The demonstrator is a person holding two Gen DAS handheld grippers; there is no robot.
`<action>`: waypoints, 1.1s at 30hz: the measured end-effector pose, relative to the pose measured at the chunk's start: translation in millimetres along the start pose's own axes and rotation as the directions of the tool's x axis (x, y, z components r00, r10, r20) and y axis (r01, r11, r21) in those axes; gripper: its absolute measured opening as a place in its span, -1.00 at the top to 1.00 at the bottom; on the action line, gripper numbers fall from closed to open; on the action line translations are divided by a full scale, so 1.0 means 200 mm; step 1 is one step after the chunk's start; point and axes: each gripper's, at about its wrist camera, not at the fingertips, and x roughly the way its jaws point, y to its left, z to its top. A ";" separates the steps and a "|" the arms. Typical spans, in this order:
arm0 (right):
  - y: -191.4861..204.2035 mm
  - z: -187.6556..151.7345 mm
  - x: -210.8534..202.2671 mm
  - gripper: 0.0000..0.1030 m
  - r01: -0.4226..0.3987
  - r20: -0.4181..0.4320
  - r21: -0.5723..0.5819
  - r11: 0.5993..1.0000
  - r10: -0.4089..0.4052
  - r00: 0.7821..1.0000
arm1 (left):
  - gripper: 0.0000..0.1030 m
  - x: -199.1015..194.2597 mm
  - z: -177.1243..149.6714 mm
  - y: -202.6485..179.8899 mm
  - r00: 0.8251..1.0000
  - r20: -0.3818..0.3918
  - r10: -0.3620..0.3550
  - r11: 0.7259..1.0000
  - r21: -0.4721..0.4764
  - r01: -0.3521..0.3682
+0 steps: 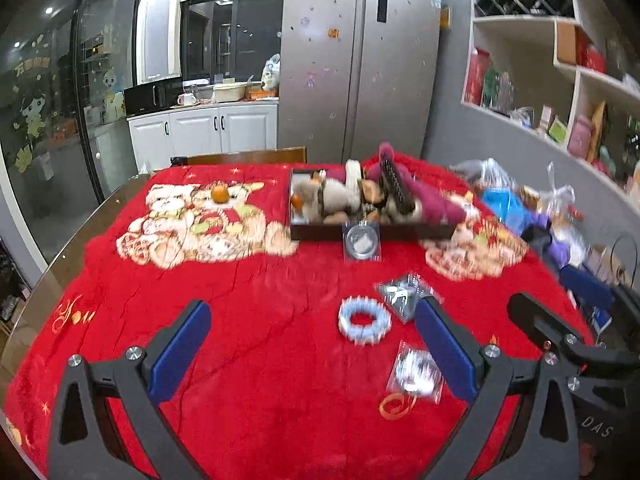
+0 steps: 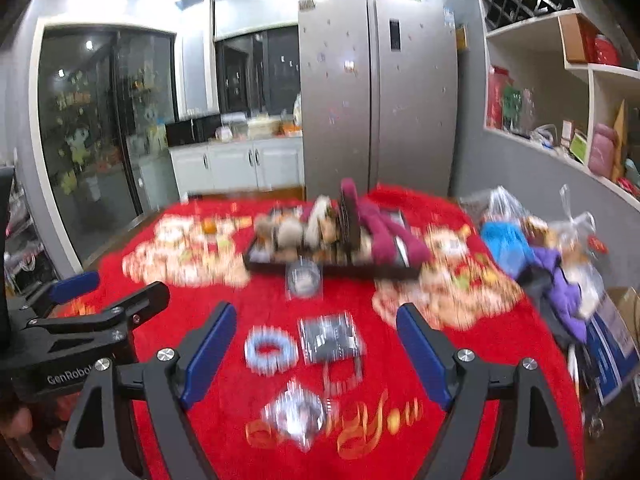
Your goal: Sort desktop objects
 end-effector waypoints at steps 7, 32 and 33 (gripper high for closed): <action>0.03 -0.09 -0.07 -0.63 0.023 -0.019 -0.009 1.000 -0.023 1.000 | -0.99 -0.09 -0.04 0.00 1.000 0.017 0.005 1.000 -0.006 -0.005; -0.06 -0.10 -0.03 -0.63 0.054 -0.035 0.032 0.998 -0.053 0.998 | -0.99 -0.06 0.00 0.07 1.000 0.021 0.022 0.999 -0.024 -0.021; -0.06 -0.10 -0.03 -0.63 0.058 -0.035 0.034 0.998 -0.057 0.998 | -0.99 -0.06 0.00 0.07 1.000 0.020 0.019 0.999 -0.029 -0.018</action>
